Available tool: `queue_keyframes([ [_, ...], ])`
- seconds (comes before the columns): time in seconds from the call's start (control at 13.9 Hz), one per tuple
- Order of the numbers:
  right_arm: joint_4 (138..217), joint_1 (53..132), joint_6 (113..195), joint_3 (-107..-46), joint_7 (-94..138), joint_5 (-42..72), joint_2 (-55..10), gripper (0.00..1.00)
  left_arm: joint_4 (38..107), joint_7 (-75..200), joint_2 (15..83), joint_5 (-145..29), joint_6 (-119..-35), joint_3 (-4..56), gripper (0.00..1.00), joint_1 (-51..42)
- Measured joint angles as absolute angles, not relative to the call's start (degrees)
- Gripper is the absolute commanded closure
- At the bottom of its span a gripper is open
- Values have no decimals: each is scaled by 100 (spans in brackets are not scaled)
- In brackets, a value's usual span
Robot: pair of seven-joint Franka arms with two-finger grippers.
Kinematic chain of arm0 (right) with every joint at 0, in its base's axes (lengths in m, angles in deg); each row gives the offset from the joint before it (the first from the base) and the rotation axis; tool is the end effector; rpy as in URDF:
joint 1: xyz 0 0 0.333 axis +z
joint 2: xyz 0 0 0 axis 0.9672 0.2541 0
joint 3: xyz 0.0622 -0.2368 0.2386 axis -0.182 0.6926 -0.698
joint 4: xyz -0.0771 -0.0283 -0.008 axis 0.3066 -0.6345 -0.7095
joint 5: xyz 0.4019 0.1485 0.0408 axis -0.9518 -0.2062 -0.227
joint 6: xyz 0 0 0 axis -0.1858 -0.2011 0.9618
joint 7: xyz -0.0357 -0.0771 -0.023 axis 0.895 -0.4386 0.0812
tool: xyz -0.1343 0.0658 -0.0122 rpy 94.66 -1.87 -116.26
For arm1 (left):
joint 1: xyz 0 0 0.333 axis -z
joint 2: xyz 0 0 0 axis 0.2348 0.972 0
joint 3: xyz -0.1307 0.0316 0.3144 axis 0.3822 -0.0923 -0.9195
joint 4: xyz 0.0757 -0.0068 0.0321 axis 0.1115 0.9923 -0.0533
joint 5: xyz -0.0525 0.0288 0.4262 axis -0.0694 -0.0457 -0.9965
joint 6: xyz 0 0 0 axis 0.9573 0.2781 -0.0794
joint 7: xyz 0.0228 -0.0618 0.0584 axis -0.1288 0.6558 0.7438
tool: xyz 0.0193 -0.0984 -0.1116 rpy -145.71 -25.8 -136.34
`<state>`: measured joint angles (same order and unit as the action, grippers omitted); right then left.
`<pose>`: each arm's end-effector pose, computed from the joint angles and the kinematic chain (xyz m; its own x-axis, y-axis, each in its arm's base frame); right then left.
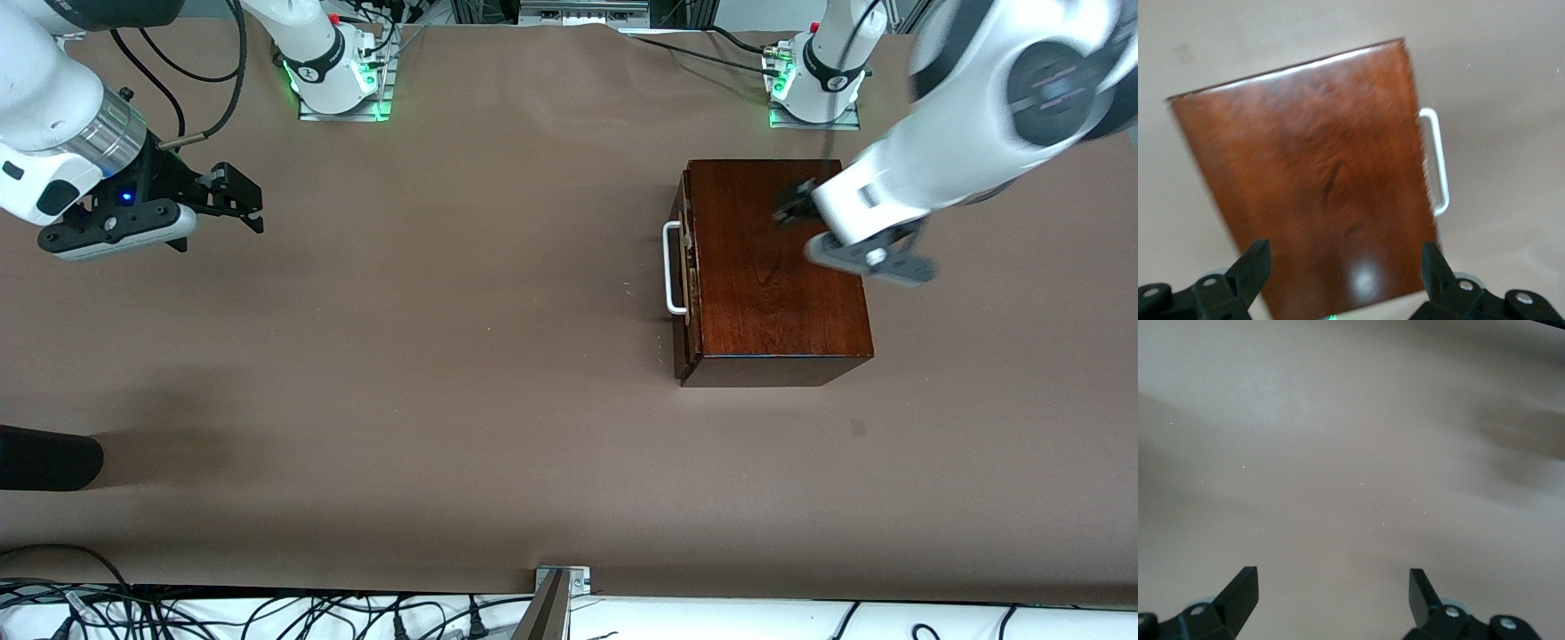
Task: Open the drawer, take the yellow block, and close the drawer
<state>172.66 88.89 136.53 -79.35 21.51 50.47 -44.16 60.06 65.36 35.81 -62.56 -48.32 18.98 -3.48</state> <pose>0.6033 0.1192 0.5712 0.9651 0.2572 0.0485 0.2586 -0.9656 -0.0265 0.5989 -0.2359 0.5011 0.9576 -0.2089 -0.1984 -0.1939 -0.9767 0.0924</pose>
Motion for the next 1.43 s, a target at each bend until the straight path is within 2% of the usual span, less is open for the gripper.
queue_keyframes([
  [0.43,17265,8889,13705,-7932,2151,5047,-4415,0,6035,8134,4362,-7019,-5496,1938,0,893],
  [0.72,17265,8889,13715,-7926,2151,5047,-4415,0,6663,9005,4643,-7477,-6342,1943,0,1412],
  [1.0,17265,8889,13716,-7922,2151,5047,-4415,0,7085,9567,4733,-7900,-6666,1945,0,1690],
  [1.43,17265,8890,13719,-7924,2151,5047,-4415,0,7136,9786,5014,-8307,-6894,1946,0,1850],
])
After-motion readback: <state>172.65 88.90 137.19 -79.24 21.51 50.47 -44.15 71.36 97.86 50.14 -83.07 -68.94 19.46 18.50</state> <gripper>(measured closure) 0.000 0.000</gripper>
